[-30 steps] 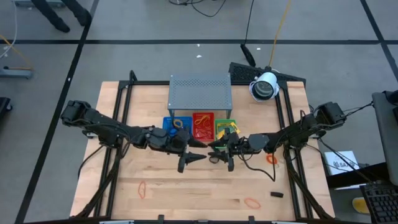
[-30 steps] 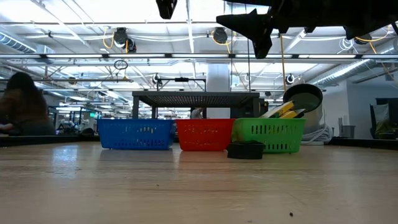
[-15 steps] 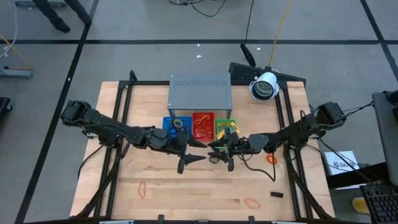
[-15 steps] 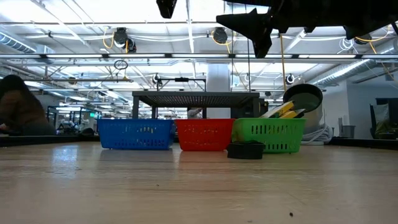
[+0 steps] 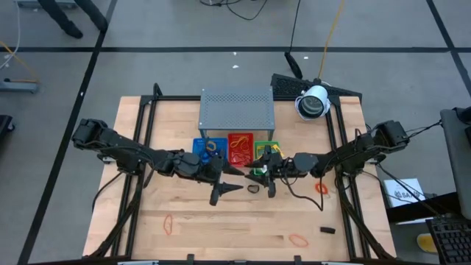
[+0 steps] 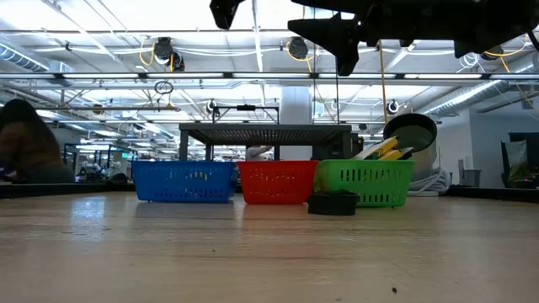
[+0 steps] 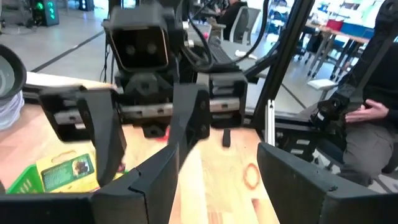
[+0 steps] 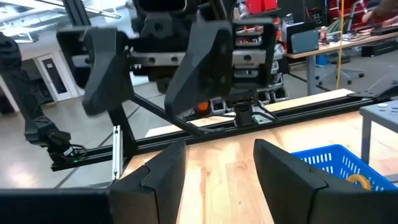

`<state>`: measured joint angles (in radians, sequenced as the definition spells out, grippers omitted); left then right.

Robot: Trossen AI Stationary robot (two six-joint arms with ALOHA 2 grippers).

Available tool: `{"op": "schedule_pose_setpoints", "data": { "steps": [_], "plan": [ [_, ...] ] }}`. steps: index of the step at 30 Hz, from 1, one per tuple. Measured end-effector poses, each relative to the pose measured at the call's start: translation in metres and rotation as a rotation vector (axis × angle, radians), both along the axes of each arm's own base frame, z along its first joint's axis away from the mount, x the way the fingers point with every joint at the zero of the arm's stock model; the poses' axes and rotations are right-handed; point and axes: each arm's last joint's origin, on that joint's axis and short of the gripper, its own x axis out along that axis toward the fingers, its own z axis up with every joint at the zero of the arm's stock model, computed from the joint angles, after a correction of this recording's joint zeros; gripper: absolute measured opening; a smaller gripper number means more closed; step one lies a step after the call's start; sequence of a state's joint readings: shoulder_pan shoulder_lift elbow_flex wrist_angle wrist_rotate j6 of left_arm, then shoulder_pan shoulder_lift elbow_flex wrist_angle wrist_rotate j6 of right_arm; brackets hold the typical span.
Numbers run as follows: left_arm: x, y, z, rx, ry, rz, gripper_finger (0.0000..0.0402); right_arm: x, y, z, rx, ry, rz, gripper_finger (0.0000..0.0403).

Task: Pick & Place Office Desk Supplies
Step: Put the black rubber band into the red bin

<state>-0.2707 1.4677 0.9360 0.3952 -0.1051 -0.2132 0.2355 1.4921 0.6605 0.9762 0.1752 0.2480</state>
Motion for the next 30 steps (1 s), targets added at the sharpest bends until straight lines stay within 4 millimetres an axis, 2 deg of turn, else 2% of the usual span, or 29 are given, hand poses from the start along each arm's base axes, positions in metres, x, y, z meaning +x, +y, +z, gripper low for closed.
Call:
{"op": "schedule_pose_setpoints", "data": {
  "steps": [15,30],
  "plan": [
    [0.000,0.000,-0.003,-0.001,0.028,0.001,0.0225,0.000,-0.003,0.003,-0.043,-0.036,-0.017,0.0183],
    [0.000,0.000,-0.002,0.009,0.024,-0.001,0.0225,-0.003,0.005,-0.022,0.058,0.227,-0.030,0.0183]
  ]
}}
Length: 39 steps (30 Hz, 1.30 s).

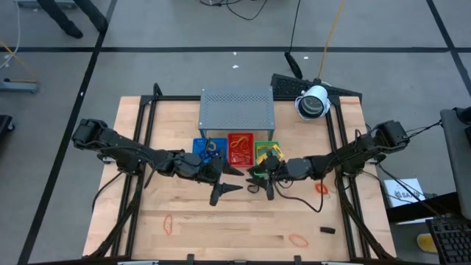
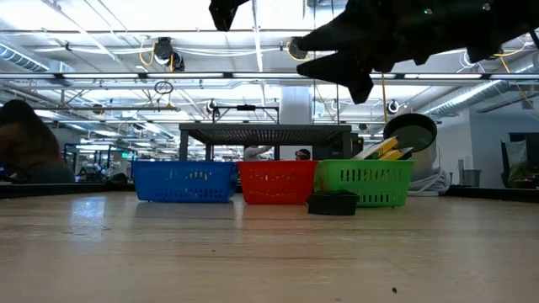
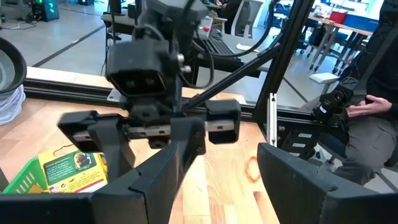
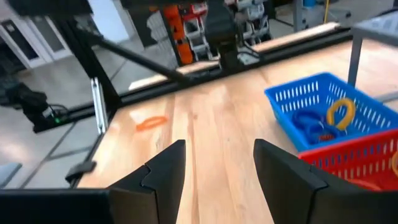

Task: Pick & Place Office Desk Supplies
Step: Put the black rubber band into the red bin

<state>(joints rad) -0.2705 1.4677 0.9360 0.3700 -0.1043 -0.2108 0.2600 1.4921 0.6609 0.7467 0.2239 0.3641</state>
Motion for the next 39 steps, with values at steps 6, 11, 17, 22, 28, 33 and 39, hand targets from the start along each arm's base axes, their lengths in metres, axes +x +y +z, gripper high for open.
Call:
{"op": "schedule_pose_setpoints", "data": {
  "steps": [6,11,17,22,28,33,39],
  "plan": [
    [0.000,0.001,0.001,0.009,-0.009,0.000,0.0225,-0.008,0.006,-0.001,0.000,0.080,0.013,0.0183],
    [0.001,0.000,0.005,0.011,-0.050,-0.002,0.0225,-0.027,0.012,0.004,0.004,0.206,0.033,0.0183],
    [0.001,0.000,0.004,0.013,-0.045,-0.002,0.0225,-0.053,0.018,0.026,-0.074,0.198,-0.011,0.0183],
    [0.000,0.001,0.001,0.022,-0.013,-0.003,0.0225,-0.072,0.026,0.047,-0.120,0.108,-0.019,0.0183],
    [-0.002,-0.001,-0.007,0.095,0.060,-0.021,0.0225,-0.079,0.033,0.048,-0.134,0.121,-0.007,0.0183],
    [-0.006,-0.011,-0.011,0.149,0.087,-0.064,0.0225,-0.080,0.033,0.045,-0.119,0.142,-0.009,0.0183],
    [-0.010,-0.022,-0.014,0.178,0.118,-0.105,0.0225,-0.080,0.030,0.041,-0.136,0.154,-0.012,0.0183]
  ]
}}
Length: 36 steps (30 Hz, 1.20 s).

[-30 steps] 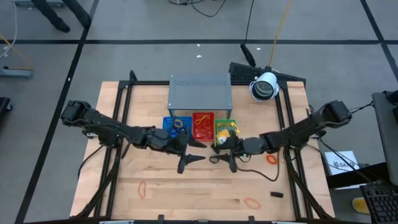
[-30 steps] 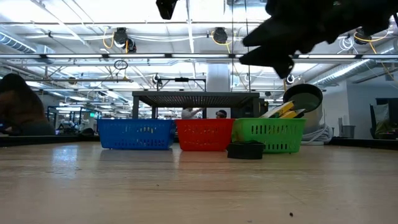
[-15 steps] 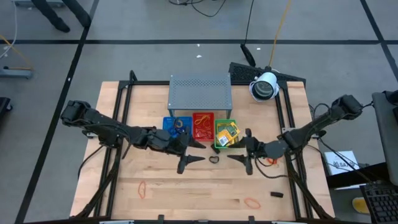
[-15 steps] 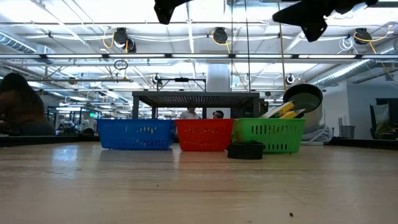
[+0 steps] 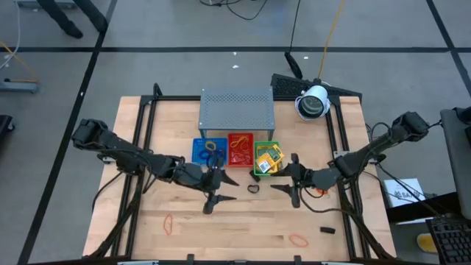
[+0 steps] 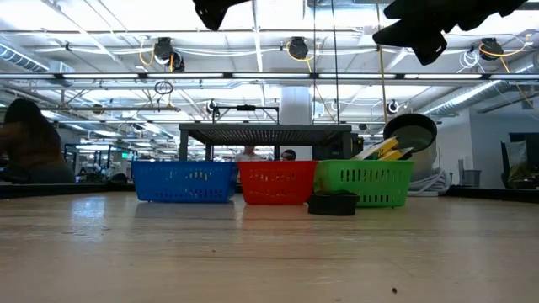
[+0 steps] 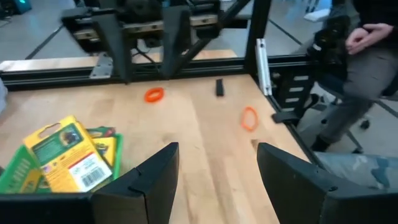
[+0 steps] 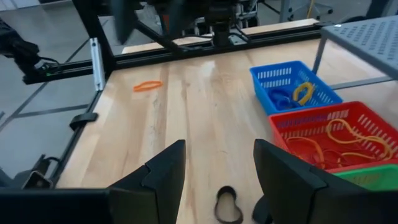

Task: Pick & Place Office Desk Supplies
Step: Put the black rubber band into the red bin

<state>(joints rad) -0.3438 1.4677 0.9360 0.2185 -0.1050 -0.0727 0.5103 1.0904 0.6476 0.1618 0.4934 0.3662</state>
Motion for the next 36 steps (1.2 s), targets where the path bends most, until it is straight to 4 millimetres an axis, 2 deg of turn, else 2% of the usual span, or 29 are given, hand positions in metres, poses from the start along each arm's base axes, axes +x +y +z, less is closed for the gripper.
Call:
{"op": "schedule_pose_setpoints", "data": {
  "steps": [11,29,36],
  "plan": [
    [0.003,-0.003,0.014,-0.117,-0.121,0.010,0.0225,0.008,-0.014,0.005,0.004,-0.046,-0.069,0.0183],
    [0.003,-0.002,0.019,-0.155,-0.170,0.016,0.0225,0.007,-0.012,0.005,0.040,-0.052,-0.066,0.0183],
    [0.001,-0.009,0.014,-0.110,-0.127,-0.016,0.0225,0.007,-0.009,0.004,0.079,-0.029,0.060,0.0183]
  ]
}}
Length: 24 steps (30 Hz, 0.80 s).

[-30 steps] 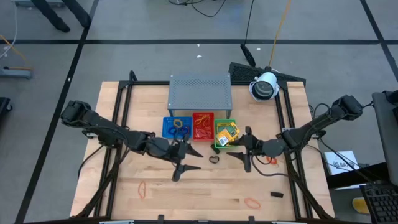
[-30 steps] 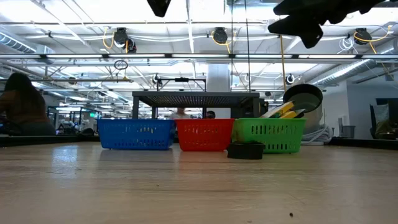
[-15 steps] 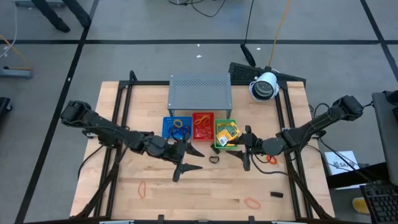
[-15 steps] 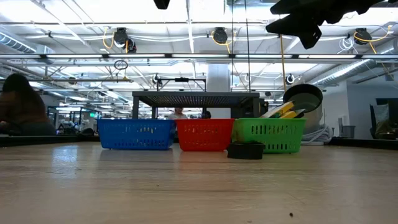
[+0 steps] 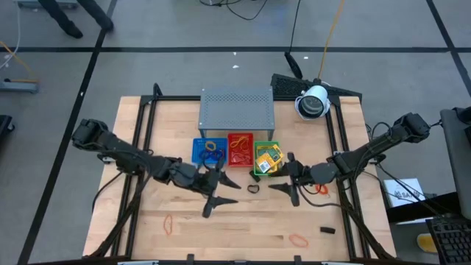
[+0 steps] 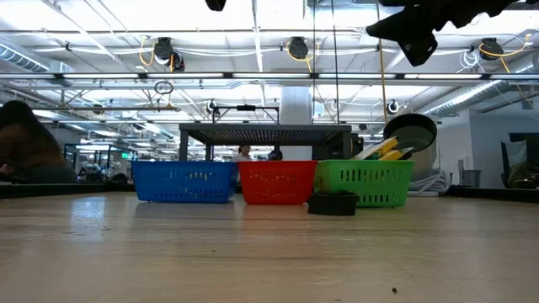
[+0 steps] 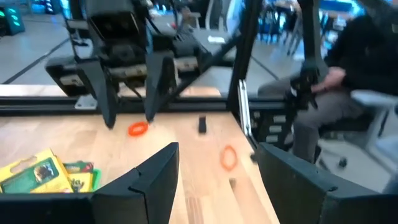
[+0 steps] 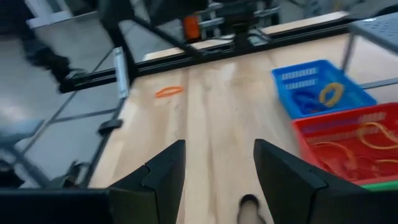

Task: Pick & Place Office Desk Supplies
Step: Put the black rubber band into the red bin

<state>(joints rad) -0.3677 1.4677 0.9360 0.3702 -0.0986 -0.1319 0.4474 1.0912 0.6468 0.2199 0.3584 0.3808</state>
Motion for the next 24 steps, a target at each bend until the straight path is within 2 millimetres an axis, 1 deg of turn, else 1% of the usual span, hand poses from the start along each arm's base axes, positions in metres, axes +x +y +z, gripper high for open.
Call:
{"op": "schedule_pose_setpoints", "data": {
  "steps": [5,11,16,20,24],
  "plan": [
    [-0.004,-0.010,-0.011,0.059,0.074,0.006,0.0225,0.000,0.001,-0.001,-0.003,0.013,0.032,0.0183],
    [0.005,-0.021,-0.035,0.064,0.141,0.072,0.0225,0.000,0.001,-0.002,0.003,0.019,0.031,0.0183],
    [0.020,-0.018,-0.073,0.068,0.263,0.127,0.0225,0.002,0.002,-0.006,0.037,0.042,0.030,0.0183],
    [0.034,-0.013,-0.100,0.073,0.291,0.158,0.0225,0.005,0.003,-0.009,0.043,0.052,0.023,0.0183],
    [0.045,-0.007,-0.120,0.096,0.286,0.175,0.0225,0.005,0.003,-0.009,0.043,0.052,0.022,0.0183]
  ]
}}
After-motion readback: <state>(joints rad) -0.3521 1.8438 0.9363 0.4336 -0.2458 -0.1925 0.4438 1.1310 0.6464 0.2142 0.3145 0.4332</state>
